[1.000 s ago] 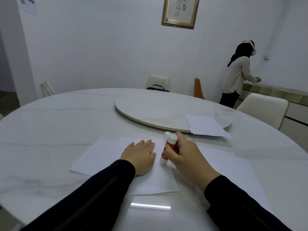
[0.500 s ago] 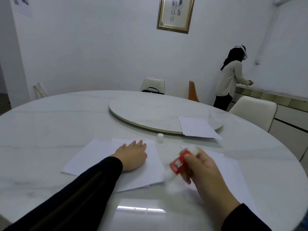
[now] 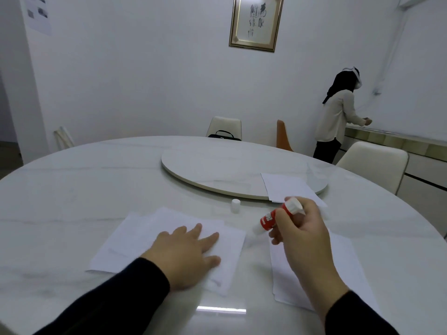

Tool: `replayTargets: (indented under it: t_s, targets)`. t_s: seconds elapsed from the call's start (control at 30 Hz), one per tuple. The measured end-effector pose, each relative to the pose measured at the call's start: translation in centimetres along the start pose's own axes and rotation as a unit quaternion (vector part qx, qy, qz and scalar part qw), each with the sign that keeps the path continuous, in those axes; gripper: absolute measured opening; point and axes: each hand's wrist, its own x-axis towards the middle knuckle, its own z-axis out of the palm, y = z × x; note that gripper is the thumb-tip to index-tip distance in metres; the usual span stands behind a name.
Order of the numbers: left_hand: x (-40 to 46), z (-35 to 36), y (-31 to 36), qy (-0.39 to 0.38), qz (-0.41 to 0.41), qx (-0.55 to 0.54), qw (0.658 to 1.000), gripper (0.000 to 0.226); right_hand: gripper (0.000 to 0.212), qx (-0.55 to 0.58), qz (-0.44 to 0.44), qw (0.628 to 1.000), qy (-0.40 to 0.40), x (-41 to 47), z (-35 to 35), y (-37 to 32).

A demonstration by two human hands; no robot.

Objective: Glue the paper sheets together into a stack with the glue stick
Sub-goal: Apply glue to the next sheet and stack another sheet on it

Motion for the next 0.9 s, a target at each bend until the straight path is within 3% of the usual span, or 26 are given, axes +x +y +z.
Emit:
replayTargets:
  t_s: [0.1,0.17,0.37,0.57,0.9]
  targets:
    - [0.9,0.7,2.1,0.118,-0.022,0.038,0.992,0.057,0.006,-0.071,-0.009,0.996,-0.046,2.0,1.5,-0.3]
    - [1.6,0.7,2.4,0.136,0.011,-0.015,0.991,0.054,0.008,-0.091,-0.010,0.994,-0.059,2.8,2.5,0.2]
    - [2.4,1.5,1.8,0.067,0.046,-0.062,0.995,0.056,0.004,-0.149,-0.029,0.980,-0.132,2.1,4.0,2.9]
    - [2.6,1.3,1.8,0.040,0.040,-0.066,0.996,0.056,0.007,-0.200,-0.113,0.954,-0.192,1.1,3.3,2.4]
    - [3.0,1.3,1.5,0.027,0.045,-0.061,0.997,0.056,0.004,-0.149,-0.132,0.946,-0.255,-2.6,0.5,0.0]
